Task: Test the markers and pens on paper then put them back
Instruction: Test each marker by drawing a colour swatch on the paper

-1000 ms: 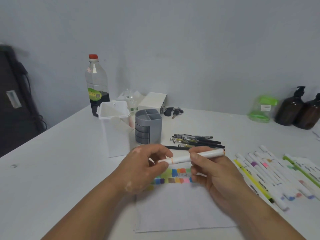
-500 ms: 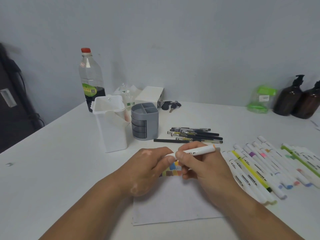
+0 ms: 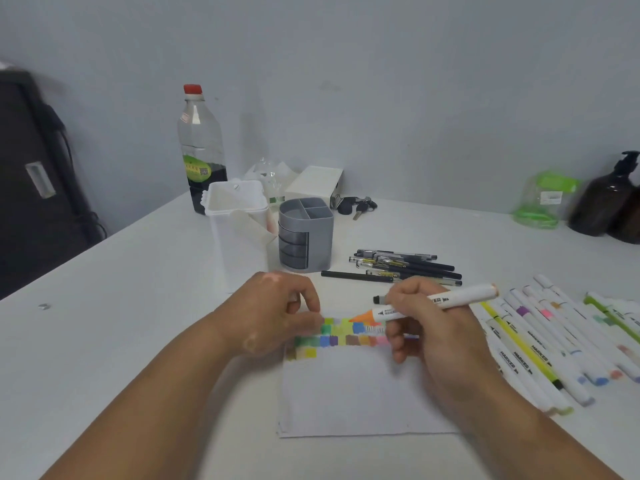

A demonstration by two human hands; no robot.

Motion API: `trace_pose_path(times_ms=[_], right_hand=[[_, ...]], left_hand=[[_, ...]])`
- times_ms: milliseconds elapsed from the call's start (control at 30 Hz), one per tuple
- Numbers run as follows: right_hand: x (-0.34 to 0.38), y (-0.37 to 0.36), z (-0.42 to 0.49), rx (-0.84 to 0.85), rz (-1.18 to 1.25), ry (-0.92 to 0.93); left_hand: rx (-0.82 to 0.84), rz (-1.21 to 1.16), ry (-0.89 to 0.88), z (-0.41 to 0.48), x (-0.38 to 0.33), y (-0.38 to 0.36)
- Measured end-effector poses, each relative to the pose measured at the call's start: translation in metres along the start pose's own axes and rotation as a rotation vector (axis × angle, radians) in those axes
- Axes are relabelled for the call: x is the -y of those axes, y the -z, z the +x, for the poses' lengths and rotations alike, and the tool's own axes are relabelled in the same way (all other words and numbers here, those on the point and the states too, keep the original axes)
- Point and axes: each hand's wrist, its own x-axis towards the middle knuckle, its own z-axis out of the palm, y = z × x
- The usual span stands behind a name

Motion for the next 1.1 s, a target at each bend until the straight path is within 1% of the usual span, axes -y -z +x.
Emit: trace_pose_path(times_ms=[100, 167, 267, 400, 533, 700, 867, 1000, 1100], right_hand=[[-0.004, -0.010, -0.005, 0.126, -0.064, -0.047], [-0.007, -0.018, -0.008, 0.176, -0.195, -0.035], [-0.010, -0.022, -0.010, 0.169, -0.378, -0.018], [-0.012, -0.025, -0.009, 0.136, -0.493, -0.032], [-0.014, -0.027, -0.007, 0.119, -0.516, -0.050], [-0.014, -0.027, -0.008, 0.129, -0.528, -0.042], [-0.013, -0.026, -0.006, 0.160, -0.594, -0.043], [-0.014, -0.025, -0.007, 0.133, -0.568, -0.032], [-0.014, -0.024, -0.007, 0.155, -0.622, -0.030]], left_hand=[[0.056, 0.049, 0.038, 0.002, 0.004, -0.001], [0.082, 0.066, 0.034, 0.003, 0.004, -0.004], [0.089, 0.077, 0.030, 0.004, 0.004, -0.006], [0.099, 0.084, 0.031, 0.005, 0.005, -0.006], [0.097, 0.096, 0.037, 0.006, 0.006, -0.007], [0.106, 0.099, 0.039, 0.007, 0.006, -0.007], [0.106, 0.107, 0.048, 0.008, 0.006, -0.007], [0.108, 0.095, 0.050, 0.008, 0.006, -0.008], [0.109, 0.096, 0.054, 0.008, 0.006, -0.008]])
